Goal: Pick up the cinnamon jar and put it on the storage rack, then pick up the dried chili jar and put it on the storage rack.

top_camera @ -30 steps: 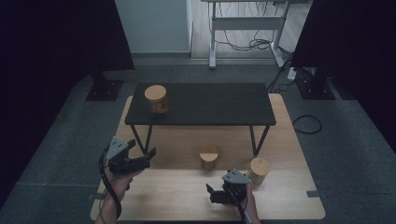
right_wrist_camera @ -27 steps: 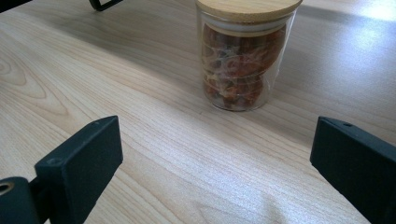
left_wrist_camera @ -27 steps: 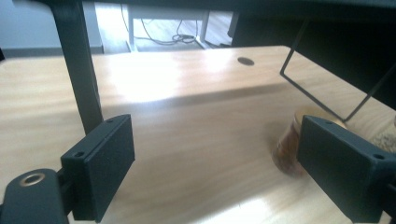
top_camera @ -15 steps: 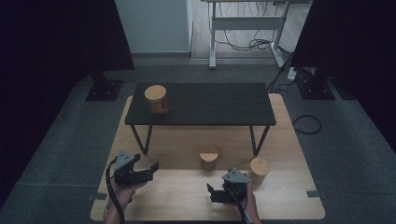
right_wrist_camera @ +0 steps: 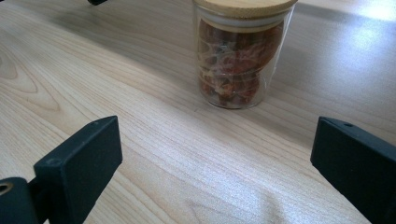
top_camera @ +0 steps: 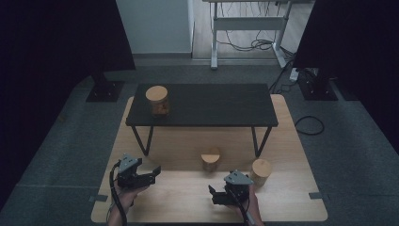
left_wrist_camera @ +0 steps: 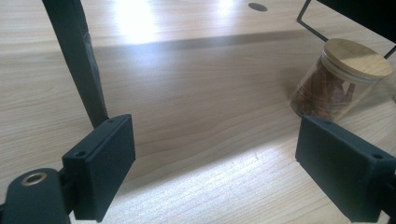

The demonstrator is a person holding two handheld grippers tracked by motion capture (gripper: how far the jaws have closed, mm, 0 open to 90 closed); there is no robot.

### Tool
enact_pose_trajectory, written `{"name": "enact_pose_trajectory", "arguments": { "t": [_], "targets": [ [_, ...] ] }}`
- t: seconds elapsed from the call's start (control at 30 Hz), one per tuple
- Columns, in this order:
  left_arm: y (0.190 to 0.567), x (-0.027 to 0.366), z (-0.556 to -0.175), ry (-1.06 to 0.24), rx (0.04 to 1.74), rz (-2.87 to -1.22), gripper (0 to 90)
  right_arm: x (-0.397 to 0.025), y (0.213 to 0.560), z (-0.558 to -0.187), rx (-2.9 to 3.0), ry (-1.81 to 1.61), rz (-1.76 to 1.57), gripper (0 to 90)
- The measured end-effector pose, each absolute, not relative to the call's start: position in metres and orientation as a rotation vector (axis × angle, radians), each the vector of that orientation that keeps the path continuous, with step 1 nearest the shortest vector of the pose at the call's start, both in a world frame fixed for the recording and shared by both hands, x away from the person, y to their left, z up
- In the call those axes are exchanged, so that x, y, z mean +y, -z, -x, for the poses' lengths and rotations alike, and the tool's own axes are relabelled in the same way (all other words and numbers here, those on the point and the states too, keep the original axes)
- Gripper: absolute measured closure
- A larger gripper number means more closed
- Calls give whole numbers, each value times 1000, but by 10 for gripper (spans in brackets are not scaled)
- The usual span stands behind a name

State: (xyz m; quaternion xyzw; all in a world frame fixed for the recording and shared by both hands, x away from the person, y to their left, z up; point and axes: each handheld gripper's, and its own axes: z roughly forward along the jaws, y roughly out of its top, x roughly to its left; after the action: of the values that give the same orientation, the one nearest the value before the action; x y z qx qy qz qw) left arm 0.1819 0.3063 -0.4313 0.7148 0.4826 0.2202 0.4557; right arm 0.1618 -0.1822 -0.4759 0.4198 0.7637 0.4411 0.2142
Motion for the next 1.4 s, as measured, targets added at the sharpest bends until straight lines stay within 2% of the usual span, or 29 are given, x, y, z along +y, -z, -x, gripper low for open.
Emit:
{"name": "enact_pose_trajectory", "arguments": {
  "t": [1.4],
  "targets": [
    [434, 300, -185, -520, 1158, -1771, 86, -181, 477, -162, 2095, -1253, -1204, 12]
  ]
}}
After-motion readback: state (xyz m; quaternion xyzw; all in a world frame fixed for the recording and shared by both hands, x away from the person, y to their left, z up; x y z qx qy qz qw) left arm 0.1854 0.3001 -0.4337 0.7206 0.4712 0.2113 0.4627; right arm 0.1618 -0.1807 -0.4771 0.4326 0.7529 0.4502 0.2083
